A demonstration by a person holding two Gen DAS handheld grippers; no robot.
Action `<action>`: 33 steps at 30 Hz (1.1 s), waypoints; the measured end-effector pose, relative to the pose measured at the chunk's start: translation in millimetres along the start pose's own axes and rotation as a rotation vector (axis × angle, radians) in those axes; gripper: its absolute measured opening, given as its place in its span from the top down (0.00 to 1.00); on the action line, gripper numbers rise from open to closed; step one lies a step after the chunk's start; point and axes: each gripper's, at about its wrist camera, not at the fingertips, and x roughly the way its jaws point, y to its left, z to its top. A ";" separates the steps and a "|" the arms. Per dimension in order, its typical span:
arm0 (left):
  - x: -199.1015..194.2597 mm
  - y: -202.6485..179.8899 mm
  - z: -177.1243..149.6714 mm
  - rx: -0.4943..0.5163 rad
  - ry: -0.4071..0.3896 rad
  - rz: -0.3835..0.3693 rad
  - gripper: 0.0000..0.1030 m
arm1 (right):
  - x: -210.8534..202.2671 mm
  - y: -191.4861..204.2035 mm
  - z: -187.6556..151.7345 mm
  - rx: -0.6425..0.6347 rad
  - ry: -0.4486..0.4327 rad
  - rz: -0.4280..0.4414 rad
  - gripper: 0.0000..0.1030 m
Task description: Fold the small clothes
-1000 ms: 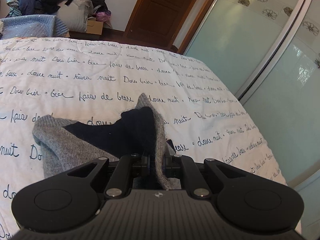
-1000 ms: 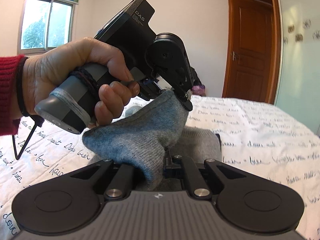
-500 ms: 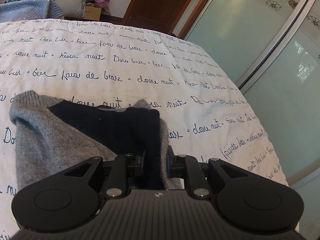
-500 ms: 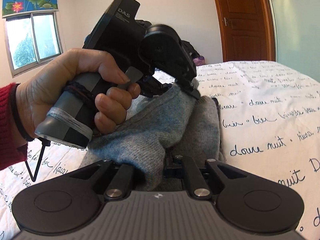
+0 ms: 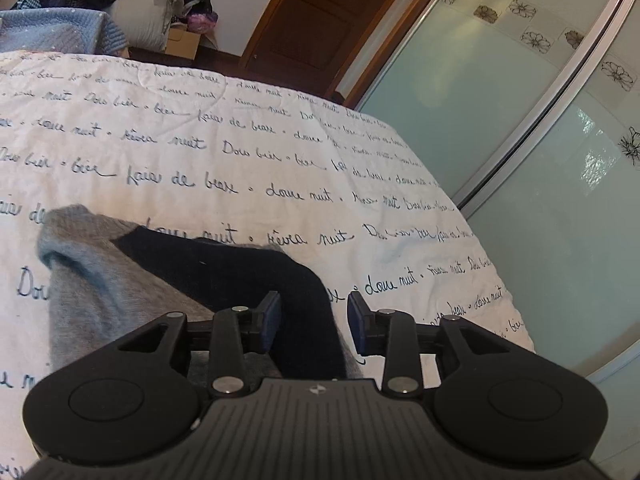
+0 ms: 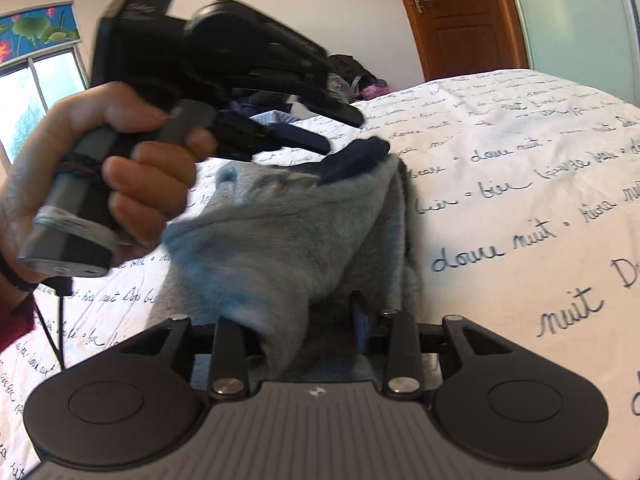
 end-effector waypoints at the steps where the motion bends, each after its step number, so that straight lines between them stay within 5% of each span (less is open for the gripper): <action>1: -4.7 3.1 -1.5 -0.003 -0.004 -0.001 0.61 | -1.3 -1.6 0.2 0.004 0.000 -0.004 0.66; 11: -67.7 45.0 -33.2 0.056 -0.071 0.114 0.53 | -16.4 -37.1 -0.4 0.137 0.036 0.018 0.65; 16: -87.6 76.1 -41.7 0.034 -0.082 0.135 0.45 | -28.9 -49.3 12.0 0.122 -0.001 -0.046 0.62; 18: -88.0 88.2 -41.8 0.006 -0.072 0.131 0.45 | -26.1 -55.3 21.7 0.117 -0.011 -0.043 0.59; 21: -86.0 102.7 -42.3 -0.047 -0.067 0.085 0.45 | -15.2 -58.0 39.1 0.100 -0.014 -0.010 0.32; 22: -84.8 105.5 -41.8 -0.060 -0.069 0.074 0.45 | -12.3 -57.4 44.7 0.094 -0.022 0.012 0.30; 30: -57.2 116.5 -13.4 -0.097 -0.111 0.066 0.43 | 32.6 -53.4 91.4 0.033 -0.036 0.086 0.31; 33: -33.8 127.9 3.5 -0.161 -0.098 0.040 0.42 | 57.8 -52.1 101.3 0.008 -0.002 0.054 0.31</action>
